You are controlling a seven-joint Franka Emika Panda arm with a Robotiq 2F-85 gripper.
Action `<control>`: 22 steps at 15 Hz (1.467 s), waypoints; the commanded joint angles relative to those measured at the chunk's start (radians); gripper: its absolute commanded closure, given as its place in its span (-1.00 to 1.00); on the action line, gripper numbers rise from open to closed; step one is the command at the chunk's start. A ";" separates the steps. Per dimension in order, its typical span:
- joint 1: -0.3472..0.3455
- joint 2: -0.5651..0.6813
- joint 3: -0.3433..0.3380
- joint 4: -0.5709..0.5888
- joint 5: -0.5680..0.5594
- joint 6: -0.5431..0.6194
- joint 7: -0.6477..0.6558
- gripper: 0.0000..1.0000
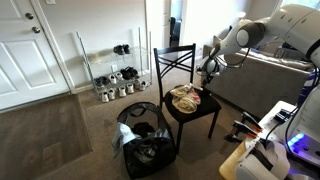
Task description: Remove the black cloth from the chair and put it in the black hamper
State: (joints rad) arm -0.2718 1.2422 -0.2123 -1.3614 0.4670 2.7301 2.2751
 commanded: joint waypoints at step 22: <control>-0.107 0.238 0.031 0.422 -0.113 -0.416 0.029 0.06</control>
State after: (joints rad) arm -0.3546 1.4804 -0.2075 -0.9587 0.3827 2.3302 2.2867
